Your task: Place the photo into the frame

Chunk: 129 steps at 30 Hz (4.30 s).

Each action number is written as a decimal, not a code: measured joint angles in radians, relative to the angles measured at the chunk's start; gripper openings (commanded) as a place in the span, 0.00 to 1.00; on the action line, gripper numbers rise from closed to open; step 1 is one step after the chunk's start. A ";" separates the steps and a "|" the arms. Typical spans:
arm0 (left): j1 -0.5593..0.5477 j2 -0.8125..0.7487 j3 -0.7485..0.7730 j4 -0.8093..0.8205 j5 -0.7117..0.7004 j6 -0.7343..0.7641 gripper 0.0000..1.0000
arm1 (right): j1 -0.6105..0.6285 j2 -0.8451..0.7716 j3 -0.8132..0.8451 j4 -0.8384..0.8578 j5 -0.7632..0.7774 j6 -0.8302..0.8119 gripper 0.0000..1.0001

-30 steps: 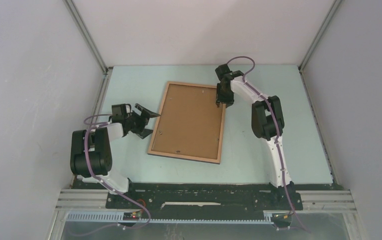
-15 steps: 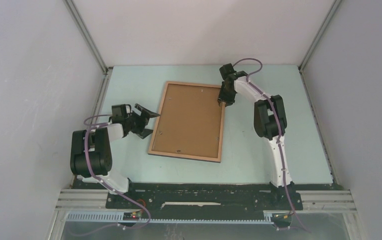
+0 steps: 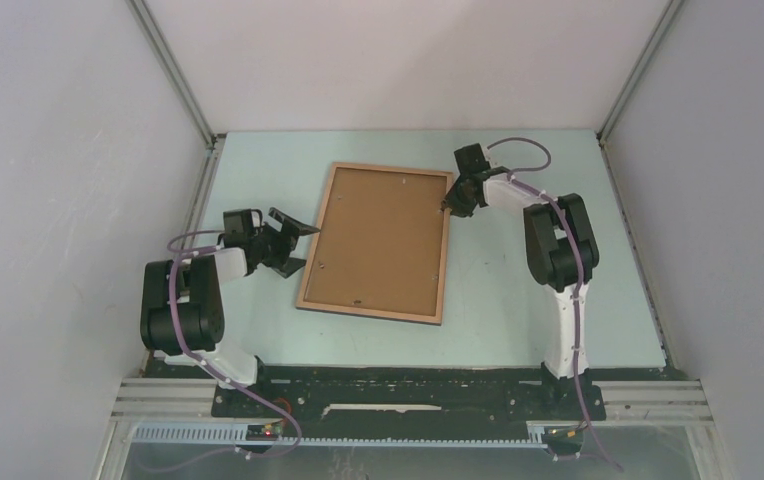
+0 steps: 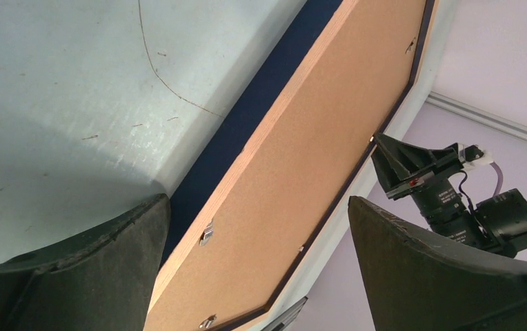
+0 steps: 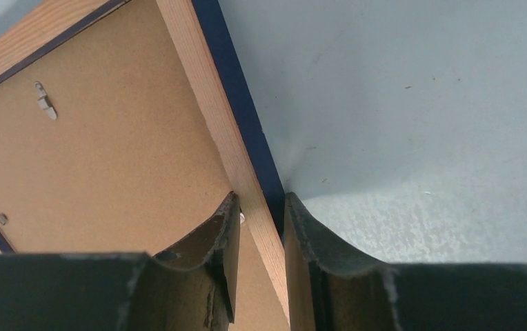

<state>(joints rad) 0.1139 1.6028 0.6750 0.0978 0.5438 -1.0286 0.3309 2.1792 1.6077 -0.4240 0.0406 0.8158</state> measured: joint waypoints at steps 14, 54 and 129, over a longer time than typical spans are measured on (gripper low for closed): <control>0.001 -0.002 -0.006 0.010 -0.001 -0.003 0.99 | 0.023 -0.029 -0.034 0.036 0.055 -0.096 0.17; 0.000 -0.015 -0.025 0.028 -0.002 -0.018 1.00 | 0.054 0.099 0.218 -0.160 0.111 -0.246 0.00; -0.286 0.078 0.349 -0.707 -0.655 0.697 0.10 | -0.076 0.039 0.235 -0.111 -0.102 -0.453 0.82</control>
<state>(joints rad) -0.1726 1.6810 1.0241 -0.6090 -0.1108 -0.3317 0.2550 2.2185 1.8423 -0.5350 -0.0616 0.3626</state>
